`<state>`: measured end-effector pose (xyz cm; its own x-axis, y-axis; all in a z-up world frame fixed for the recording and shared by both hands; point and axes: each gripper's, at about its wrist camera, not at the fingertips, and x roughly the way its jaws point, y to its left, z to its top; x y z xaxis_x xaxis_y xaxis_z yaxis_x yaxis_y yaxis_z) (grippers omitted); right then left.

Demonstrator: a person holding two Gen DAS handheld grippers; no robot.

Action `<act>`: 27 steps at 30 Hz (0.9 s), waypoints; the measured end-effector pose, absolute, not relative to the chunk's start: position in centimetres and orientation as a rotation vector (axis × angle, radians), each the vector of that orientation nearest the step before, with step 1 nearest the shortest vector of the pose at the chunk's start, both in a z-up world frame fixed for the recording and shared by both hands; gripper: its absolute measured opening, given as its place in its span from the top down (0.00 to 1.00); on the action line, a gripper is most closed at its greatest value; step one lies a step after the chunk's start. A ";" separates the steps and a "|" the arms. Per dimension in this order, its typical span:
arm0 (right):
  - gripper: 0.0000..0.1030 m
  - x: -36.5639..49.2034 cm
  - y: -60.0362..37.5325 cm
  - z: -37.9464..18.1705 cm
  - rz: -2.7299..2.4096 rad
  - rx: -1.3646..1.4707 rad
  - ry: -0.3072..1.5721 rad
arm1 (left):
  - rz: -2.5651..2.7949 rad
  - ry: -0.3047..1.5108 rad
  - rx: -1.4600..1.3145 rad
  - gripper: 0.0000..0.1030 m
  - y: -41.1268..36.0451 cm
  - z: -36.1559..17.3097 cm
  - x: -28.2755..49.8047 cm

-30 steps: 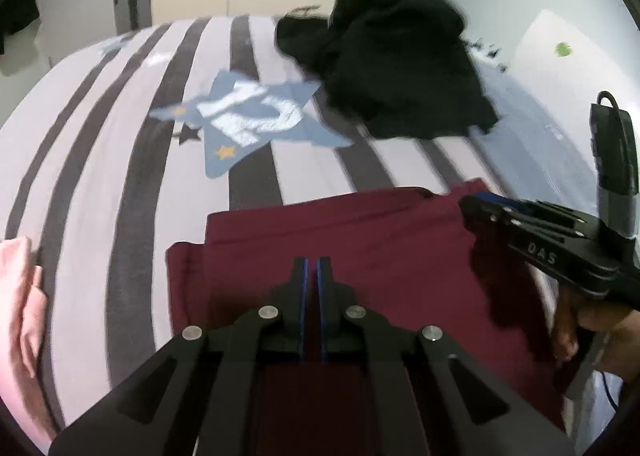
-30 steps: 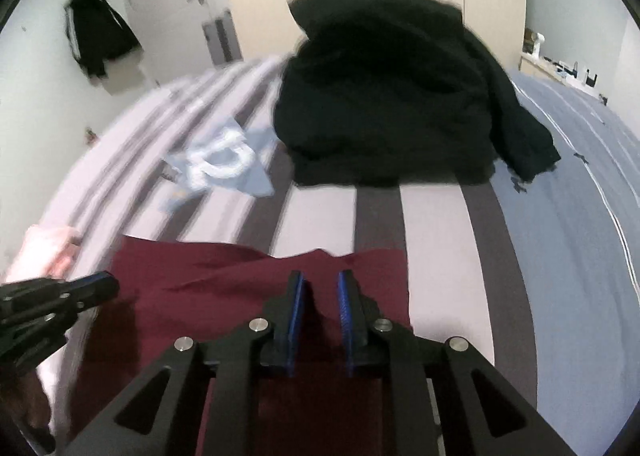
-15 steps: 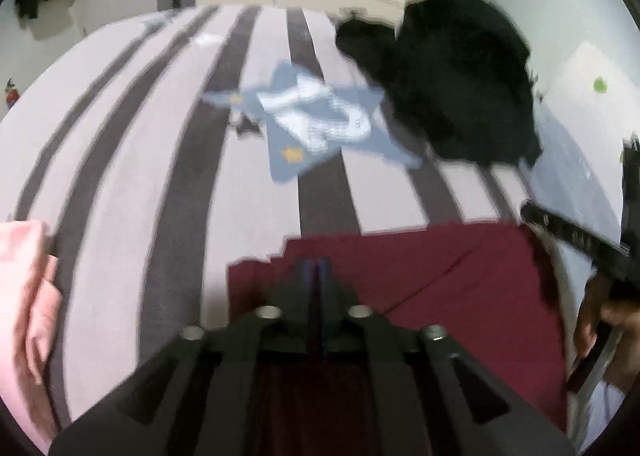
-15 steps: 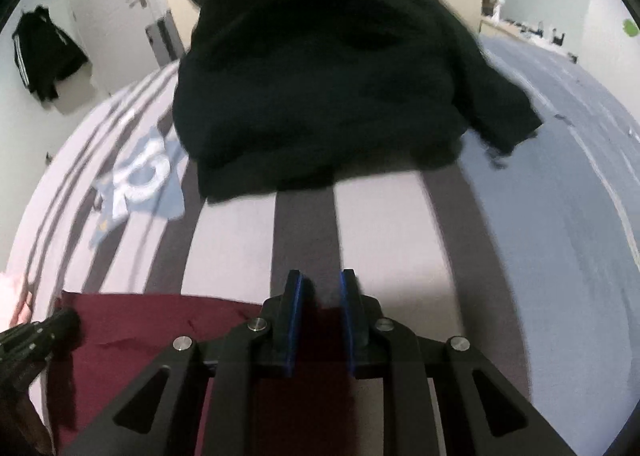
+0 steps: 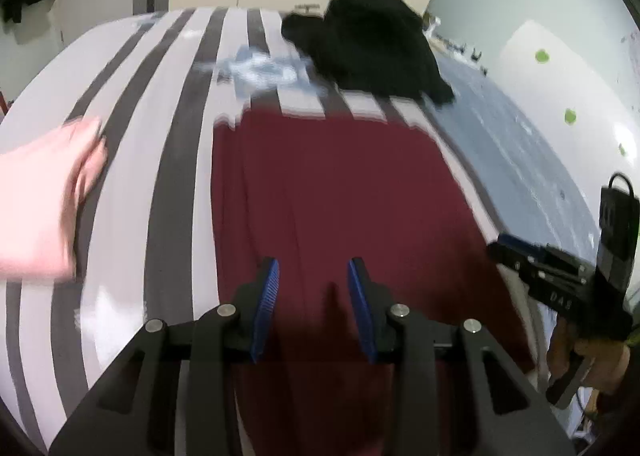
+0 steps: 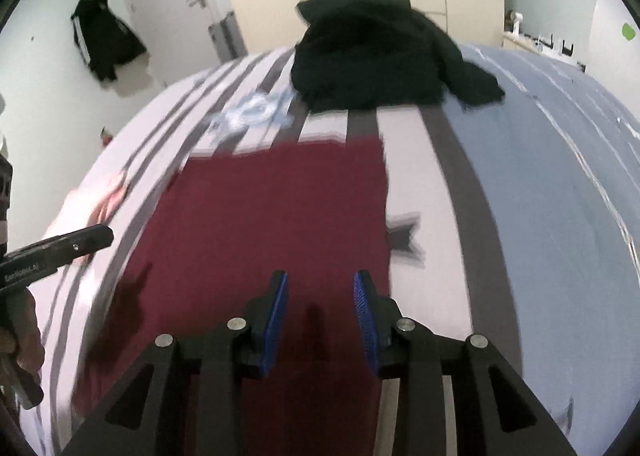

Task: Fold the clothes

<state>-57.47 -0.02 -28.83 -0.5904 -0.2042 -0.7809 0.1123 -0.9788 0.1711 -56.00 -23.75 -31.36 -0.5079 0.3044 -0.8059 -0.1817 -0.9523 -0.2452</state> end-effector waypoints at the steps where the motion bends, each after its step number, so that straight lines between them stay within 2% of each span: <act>1: 0.70 -56.7 -0.1 -29.3 -2.645 1.330 -0.147 | 2.495 -0.152 -1.409 0.70 -23.6 -32.2 -55.1; 3: 0.70 -55.3 -0.3 -30.3 -2.639 1.349 -0.133 | 2.491 -0.083 -1.481 0.80 -23.5 -34.0 -53.9; 6: 0.70 -53.1 -0.5 -31.9 -2.628 1.378 -0.112 | 2.487 -0.087 -1.498 0.80 -24.6 -35.5 -53.6; 12: 0.70 -51.5 -0.2 -32.6 -2.629 1.404 -0.138 | 2.611 -0.105 -1.528 0.80 -26.5 -34.4 -53.3; 16: 0.70 -51.1 1.1 -32.1 -2.647 1.437 -0.180 | 2.603 -0.272 -1.589 0.80 -28.6 -34.4 -51.9; 19: 0.64 -49.9 2.2 -31.6 -2.658 1.457 -0.206 | 2.601 -0.321 -1.541 0.78 -28.4 -33.2 -50.2; 22: 0.54 -48.5 3.0 -30.9 -2.652 1.458 -0.242 | 2.595 -0.351 -1.495 0.61 -27.3 -32.3 -48.9; 24: 0.47 -47.6 2.9 -30.6 -2.646 1.460 -0.241 | 2.599 -0.334 -1.482 0.47 -26.4 -32.3 -48.2; 27: 0.40 -46.5 2.4 -30.6 -2.637 1.467 -0.225 | 2.597 -0.330 -1.525 0.41 -26.1 -33.2 -47.4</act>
<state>-46.48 2.40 -30.64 -0.5248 -0.1727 -0.8335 0.0289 -0.9823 0.1853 -47.38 -26.08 -33.18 -0.4884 0.2051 -0.8481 0.0139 -0.9700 -0.2426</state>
